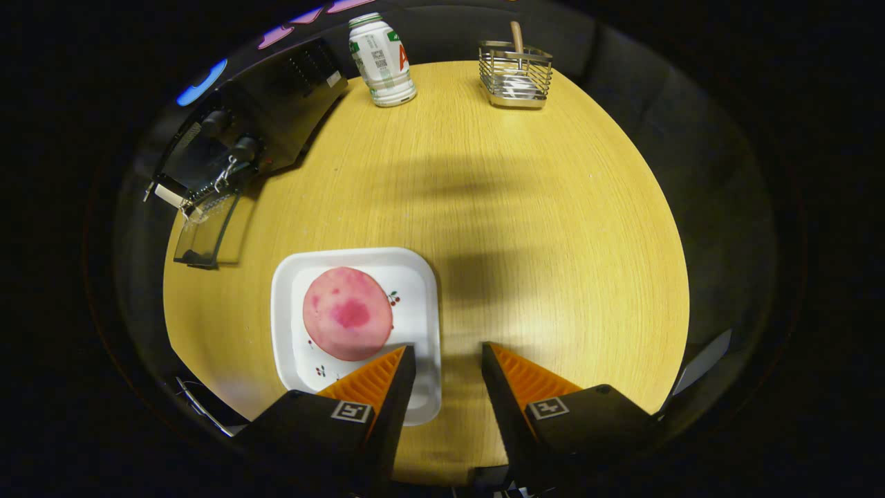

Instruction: Open the toaster oven, put the food inside, and close the toaster oven door.

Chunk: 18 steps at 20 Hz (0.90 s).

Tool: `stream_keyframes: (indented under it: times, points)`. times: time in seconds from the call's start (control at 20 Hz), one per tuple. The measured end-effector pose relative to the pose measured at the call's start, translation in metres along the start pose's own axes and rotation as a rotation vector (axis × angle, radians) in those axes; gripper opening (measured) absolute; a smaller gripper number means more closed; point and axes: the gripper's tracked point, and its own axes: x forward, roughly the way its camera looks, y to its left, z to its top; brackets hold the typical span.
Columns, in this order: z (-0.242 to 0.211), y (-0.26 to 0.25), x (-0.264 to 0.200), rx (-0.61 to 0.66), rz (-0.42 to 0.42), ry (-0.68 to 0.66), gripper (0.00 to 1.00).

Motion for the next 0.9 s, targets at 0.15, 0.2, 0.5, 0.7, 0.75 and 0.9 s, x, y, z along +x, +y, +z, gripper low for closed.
stream_keyframes:
  times: [0.15, 0.2, 0.5, 0.7, 0.75, 0.9]
  points:
    - [0.000, -0.003, 0.004, -0.001, -0.019, 0.008, 0.52]
    - [0.000, -0.001, 0.003, -0.004, -0.006, 0.013, 0.49]
    - [-0.005, 0.008, 0.003, 0.059, 0.068, 0.071, 0.11]
    - [-0.009, 0.013, 0.002, 0.155, 0.137, 0.114, 0.06]
    - [-0.010, 0.013, 0.003, 0.170, 0.147, 0.122, 0.05]
    - [-0.012, 0.011, 0.000, 0.201, 0.155, 0.113, 0.05]
